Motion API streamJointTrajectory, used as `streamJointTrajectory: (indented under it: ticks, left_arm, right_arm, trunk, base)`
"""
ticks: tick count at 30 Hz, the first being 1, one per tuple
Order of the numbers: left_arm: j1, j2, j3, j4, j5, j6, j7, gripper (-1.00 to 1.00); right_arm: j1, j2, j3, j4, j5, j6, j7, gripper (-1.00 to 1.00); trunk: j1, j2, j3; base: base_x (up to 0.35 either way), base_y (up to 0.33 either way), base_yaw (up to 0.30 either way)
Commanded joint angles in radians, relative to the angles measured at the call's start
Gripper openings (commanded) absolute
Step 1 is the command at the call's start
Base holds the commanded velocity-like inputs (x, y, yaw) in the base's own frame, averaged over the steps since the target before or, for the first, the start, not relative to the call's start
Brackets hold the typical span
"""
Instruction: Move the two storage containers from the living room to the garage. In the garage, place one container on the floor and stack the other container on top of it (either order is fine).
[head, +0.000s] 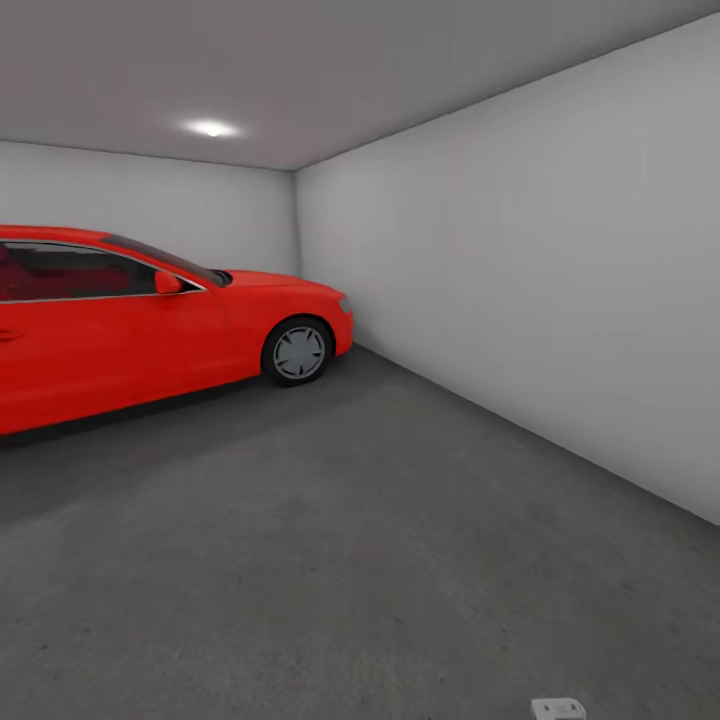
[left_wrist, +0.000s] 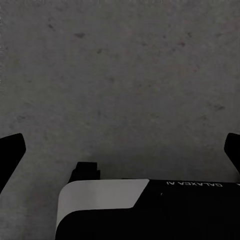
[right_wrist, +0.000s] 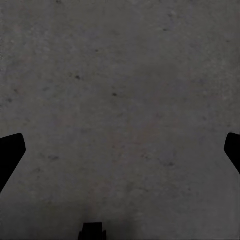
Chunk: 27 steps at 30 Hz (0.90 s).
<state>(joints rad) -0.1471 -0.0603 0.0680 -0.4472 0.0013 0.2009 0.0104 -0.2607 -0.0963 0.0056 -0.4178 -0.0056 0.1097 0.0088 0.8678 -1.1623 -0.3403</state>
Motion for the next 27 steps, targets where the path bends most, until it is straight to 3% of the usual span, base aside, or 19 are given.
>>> streamJointTrajectory:
  ticks: [1,15,27]
  left_arm:
    - [0.0,-0.001,0.006,-0.002,0.0,0.006,0.0,1.0]
    - [0.0,-0.002,0.006,-0.002,0.0,0.005,0.0,1.0]
    - [0.0,-0.005,0.006,-0.002,0.001,0.003,0.0,1.0]
  right_arm:
    - [0.0,0.0,0.001,-0.001,-0.001,0.006,0.001,1.0]
    - [0.0,0.0,0.001,0.006,-0.001,0.004,-0.001,1.0]
    - [0.0,0.0,0.001,0.007,0.001,0.004,0.001,1.0]
  trunk:
    - [0.0,-0.001,-0.001]
    - [0.0,-0.001,-0.001]
    - [0.0,-0.001,-0.001]
  base:
    - [0.0,0.0,0.0]
    - [0.0,0.0,0.0]
    - [0.0,0.0,-0.245]
